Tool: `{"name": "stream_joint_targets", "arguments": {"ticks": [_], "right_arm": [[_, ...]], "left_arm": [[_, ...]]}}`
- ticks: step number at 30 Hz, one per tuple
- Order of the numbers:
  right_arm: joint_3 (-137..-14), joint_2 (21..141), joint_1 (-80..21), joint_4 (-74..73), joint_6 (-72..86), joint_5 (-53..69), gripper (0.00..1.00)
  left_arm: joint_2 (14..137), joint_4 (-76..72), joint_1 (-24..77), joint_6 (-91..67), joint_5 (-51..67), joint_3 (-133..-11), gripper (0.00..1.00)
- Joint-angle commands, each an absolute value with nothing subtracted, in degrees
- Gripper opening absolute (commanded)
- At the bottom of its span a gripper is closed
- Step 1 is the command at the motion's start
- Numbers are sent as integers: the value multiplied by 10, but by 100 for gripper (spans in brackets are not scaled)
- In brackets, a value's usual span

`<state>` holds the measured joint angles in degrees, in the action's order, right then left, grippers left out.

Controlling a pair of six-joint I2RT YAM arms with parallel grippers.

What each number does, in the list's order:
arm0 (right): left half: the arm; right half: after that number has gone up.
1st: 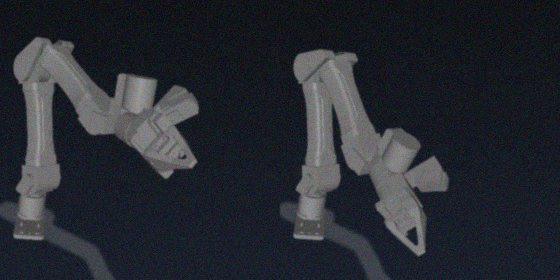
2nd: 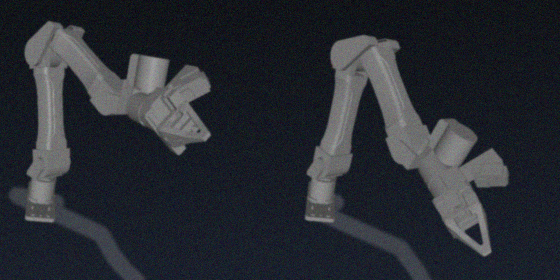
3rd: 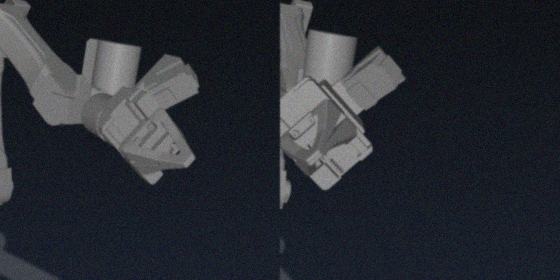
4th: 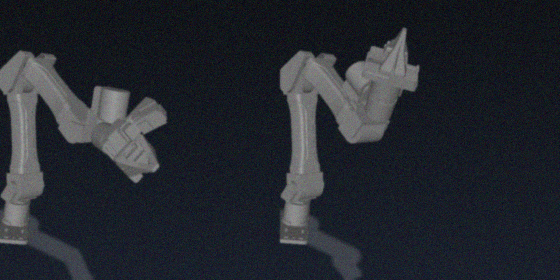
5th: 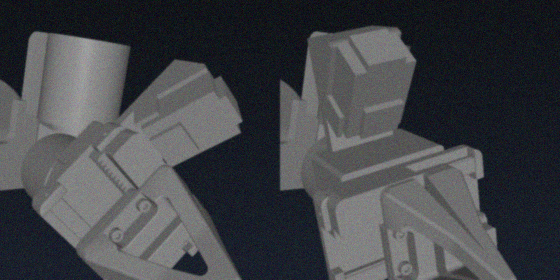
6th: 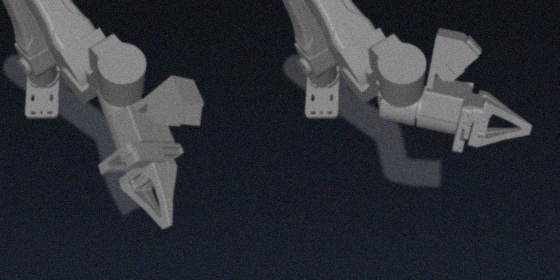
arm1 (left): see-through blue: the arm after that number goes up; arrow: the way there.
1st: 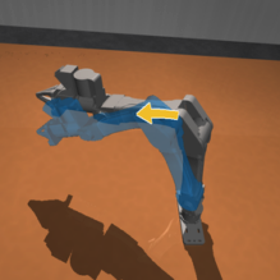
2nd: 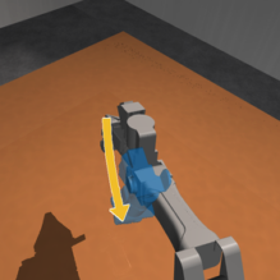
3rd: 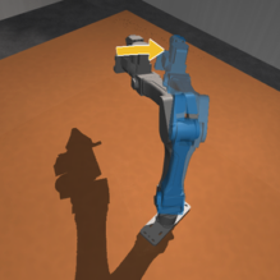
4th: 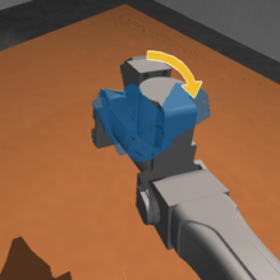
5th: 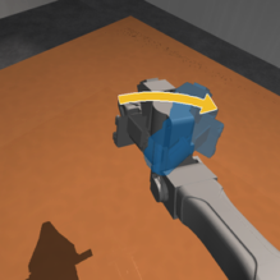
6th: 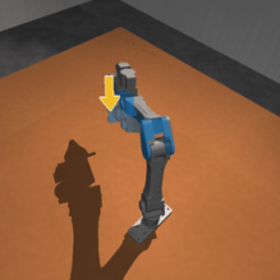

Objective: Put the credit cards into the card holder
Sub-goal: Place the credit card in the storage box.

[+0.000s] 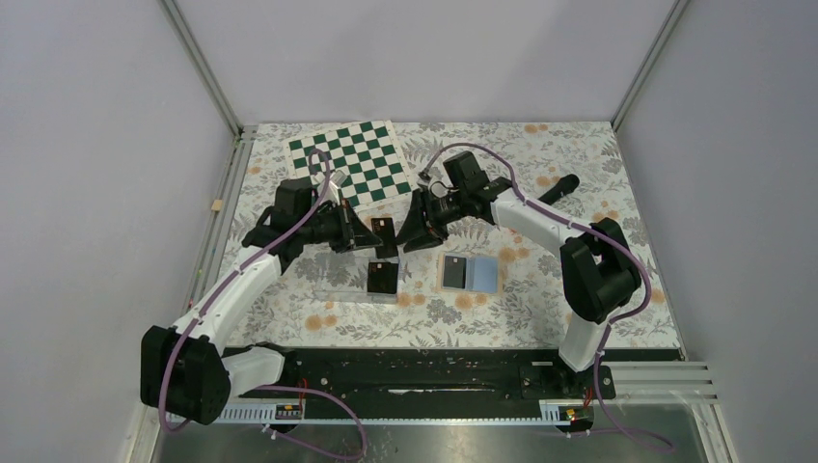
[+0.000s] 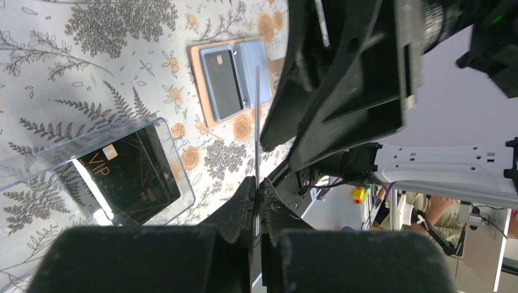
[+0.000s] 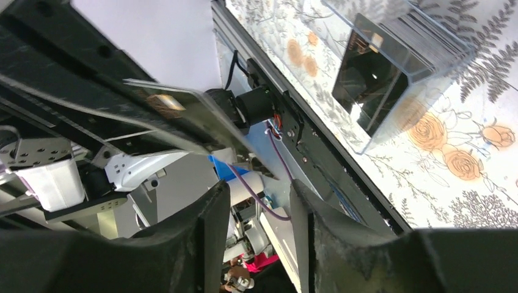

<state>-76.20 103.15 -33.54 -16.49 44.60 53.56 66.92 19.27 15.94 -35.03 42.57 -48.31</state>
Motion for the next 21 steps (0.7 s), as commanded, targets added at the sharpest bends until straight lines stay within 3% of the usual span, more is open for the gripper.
{"name": "stream_joint_targets", "arguments": {"ticks": [1,5,13,21], "right_arm": [[-743,1021,-340,-194,437,522,49],[-737,1023,-342,-189,441,532,49],[-729,1018,-346,-102,507,565,31],[-709,1006,-347,-10,567,575,32]], "left_arm": [[639,102,159,-411,415,-468,0],[636,62,159,-438,418,-455,0],[642,91,158,-417,416,-466,0],[640,95,159,-413,412,-460,0]]}}
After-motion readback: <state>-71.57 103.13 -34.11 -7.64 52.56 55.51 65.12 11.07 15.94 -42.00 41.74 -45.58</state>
